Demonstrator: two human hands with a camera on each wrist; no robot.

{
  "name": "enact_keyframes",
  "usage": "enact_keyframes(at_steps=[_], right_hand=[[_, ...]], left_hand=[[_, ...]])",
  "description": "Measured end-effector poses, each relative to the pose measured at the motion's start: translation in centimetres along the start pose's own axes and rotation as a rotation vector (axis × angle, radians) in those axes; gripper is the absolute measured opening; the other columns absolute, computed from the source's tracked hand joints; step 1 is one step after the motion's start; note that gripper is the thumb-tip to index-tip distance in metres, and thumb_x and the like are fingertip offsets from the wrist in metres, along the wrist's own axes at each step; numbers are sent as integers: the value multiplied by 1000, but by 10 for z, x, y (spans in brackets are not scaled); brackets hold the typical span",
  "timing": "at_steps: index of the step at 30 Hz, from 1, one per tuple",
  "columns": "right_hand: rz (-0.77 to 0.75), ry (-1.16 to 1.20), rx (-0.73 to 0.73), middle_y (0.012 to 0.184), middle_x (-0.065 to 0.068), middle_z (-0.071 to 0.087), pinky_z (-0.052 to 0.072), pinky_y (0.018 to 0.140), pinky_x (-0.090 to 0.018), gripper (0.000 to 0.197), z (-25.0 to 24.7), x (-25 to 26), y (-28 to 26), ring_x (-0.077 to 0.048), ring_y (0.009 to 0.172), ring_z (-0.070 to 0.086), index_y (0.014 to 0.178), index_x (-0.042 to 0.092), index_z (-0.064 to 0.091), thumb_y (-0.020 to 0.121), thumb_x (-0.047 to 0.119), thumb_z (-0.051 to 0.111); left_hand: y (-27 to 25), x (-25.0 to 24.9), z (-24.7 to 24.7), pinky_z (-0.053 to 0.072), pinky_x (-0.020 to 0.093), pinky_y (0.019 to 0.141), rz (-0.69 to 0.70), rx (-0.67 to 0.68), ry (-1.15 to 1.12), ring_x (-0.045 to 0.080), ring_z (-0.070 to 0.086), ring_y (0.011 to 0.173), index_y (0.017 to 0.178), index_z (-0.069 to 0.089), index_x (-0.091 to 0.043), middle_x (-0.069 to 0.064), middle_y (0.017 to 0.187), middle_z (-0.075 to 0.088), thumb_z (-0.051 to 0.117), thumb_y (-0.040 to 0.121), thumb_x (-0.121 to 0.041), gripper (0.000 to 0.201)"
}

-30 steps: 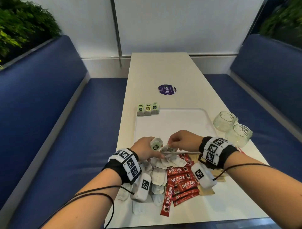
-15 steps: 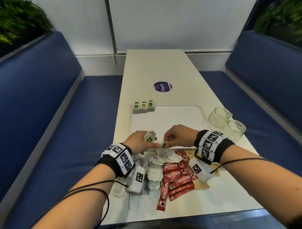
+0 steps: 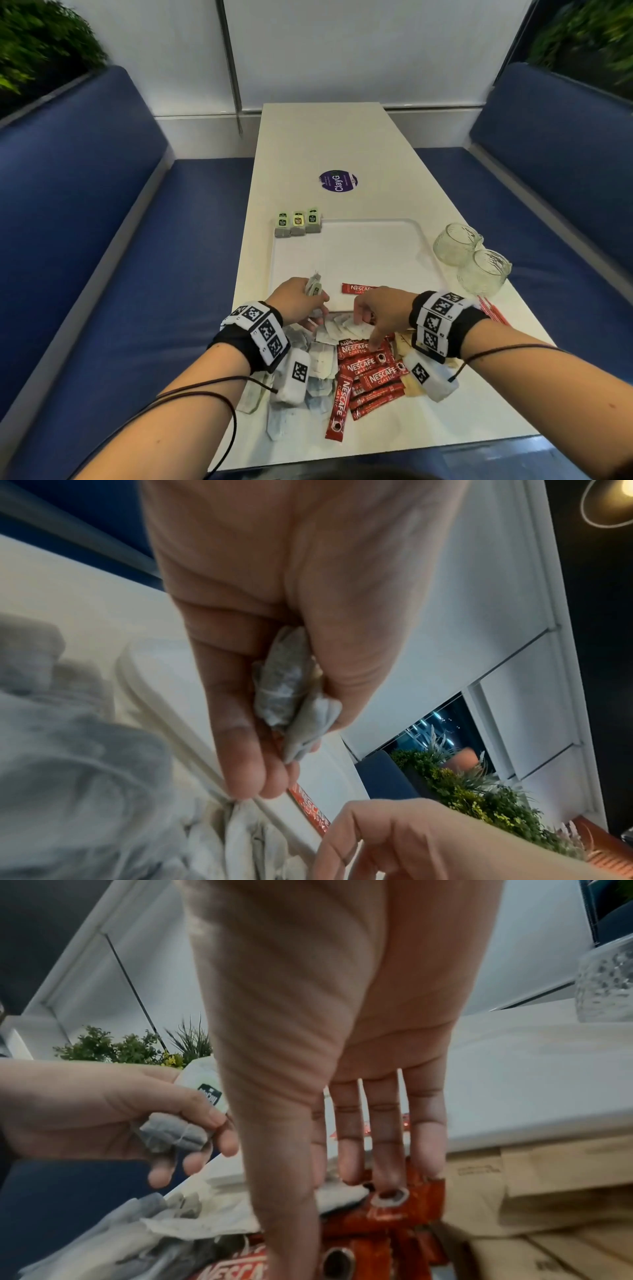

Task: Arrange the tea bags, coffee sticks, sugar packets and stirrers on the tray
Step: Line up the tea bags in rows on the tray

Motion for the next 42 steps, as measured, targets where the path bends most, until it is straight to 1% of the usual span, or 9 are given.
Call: enact_keyframes(at_steps=[3, 6, 11, 15, 18, 22, 29, 34, 42], right_hand=[[-7, 36, -35, 100, 4, 67, 49, 76, -25, 35, -2, 1, 3, -12, 90, 60, 103, 21, 66, 72, 27, 82], [-16, 99, -47, 87, 8, 69, 47, 65, -18, 16, -14, 2, 5, -4, 75, 61, 94, 19, 72, 80, 26, 75], [-82, 101, -164, 73, 17, 59, 34, 58, -14, 16, -48, 10, 13, 3, 66, 52, 95, 16, 72, 87, 29, 69], [-157, 223, -286, 73, 12, 66, 40, 57, -11, 10, -80, 15, 26, 3, 62, 55, 92, 19, 73, 88, 28, 69], [-165, 327, -335, 73, -2, 71, 49, 56, -17, 6, -98, 14, 42, -3, 54, 59, 91, 16, 72, 87, 20, 70], [-138, 422, -323, 67, 0, 66, 55, 60, -23, 10, -112, 7, 73, -7, 55, 61, 99, 10, 71, 90, 13, 66], [-30, 454, -308, 70, -3, 66, 50, 52, -16, 22, -113, -20, 150, -2, 49, 60, 107, 4, 70, 88, 14, 69], [42, 428, -426, 74, -2, 63, 45, 60, -20, 18, -127, -34, 188, -15, 64, 59, 98, 8, 71, 83, 18, 74], [67, 515, -503, 69, -3, 61, 50, 69, -26, 16, -141, -39, 220, -20, 65, 59, 94, 8, 69, 81, 14, 76]], left_hand=[[3, 0, -3, 58, 33, 60, 17, -7, 33, 20, 64, 61, 97, 63, -7, 9, 80, 67, 53, 94, -5, 10], [7, -2, -4, 56, 31, 57, 53, -18, 78, 14, 62, 56, 95, 66, -5, 6, 75, 65, 63, 91, -9, 7], [14, -13, -5, 50, 19, 49, 122, 15, 157, 10, 59, 58, 99, 71, -12, 4, 78, 68, 77, 83, -19, 18], [26, -21, -10, 51, 23, 50, 129, 9, 143, 10, 59, 57, 83, 68, -16, -3, 67, 65, 75, 85, -24, 11], [40, -27, -25, 53, 26, 51, 123, -33, 79, 14, 59, 60, 94, 69, -10, 3, 74, 66, 69, 90, -20, 10], [58, -27, -49, 54, 27, 50, 43, -100, -69, 16, 61, 58, 98, 65, -4, 10, 78, 64, 69, 91, -18, 16], [89, -7, -79, 60, 27, 57, -143, -100, -490, 15, 67, 57, 86, 60, -4, 21, 88, 57, 63, 94, -10, 11], [110, 9, -95, 62, 31, 69, -169, -117, -580, 22, 70, 72, 95, 62, 3, 18, 85, 66, 64, 93, -8, 11], [131, 18, -107, 61, 38, 79, -196, -143, -724, 41, 66, 100, 105, 56, 12, 35, 105, 60, 52, 93, 5, 14]])
Point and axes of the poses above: each hand's wrist, its own y-axis towards the middle knuckle, its own z-axis out of the palm, x = y × z, the point moved 6 cm from there along y, towards the middle knuckle
